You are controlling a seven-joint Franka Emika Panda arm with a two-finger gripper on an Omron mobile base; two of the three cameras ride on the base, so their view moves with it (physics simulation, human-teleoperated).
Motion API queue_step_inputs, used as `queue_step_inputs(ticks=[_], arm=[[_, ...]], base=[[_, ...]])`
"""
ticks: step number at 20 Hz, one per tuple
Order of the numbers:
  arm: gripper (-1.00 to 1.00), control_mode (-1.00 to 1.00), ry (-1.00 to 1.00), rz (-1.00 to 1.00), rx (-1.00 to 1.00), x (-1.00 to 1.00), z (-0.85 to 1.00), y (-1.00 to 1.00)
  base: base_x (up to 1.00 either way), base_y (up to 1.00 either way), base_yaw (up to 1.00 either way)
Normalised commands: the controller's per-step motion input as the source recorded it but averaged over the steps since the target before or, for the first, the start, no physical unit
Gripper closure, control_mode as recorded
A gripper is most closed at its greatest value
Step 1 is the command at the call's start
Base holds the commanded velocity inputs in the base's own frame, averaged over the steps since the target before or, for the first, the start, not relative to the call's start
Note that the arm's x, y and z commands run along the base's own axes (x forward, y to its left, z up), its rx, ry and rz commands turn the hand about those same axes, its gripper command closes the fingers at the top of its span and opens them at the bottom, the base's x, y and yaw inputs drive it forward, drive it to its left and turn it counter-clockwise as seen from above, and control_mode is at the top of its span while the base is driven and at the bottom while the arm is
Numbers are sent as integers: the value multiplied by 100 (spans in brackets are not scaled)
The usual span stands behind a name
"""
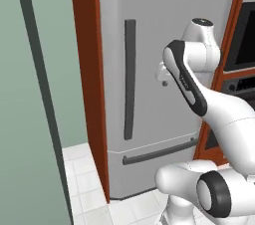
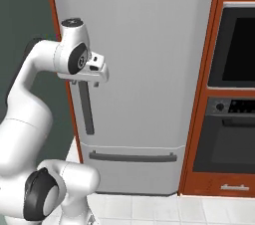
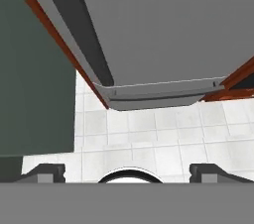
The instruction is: Retrieve a lemon from the fridge and place it on the cutting board with the fish.
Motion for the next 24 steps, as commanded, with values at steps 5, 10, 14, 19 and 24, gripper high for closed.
queue_step_inputs(ticks=[5, 10, 14, 19, 24], arm=[[-100, 100, 0, 0, 0, 0, 0, 0], [-100, 100, 0, 0, 0, 0, 0, 0], [-100, 100, 0, 0, 0, 0, 0, 0], [-100, 100, 0, 0, 0, 0, 0, 0], [-100, -100, -5, 0, 0, 10, -3, 0]], base=[[5, 15, -3], [13, 43, -4], [9, 60, -13], [0, 14, -4], [0, 0, 0]])
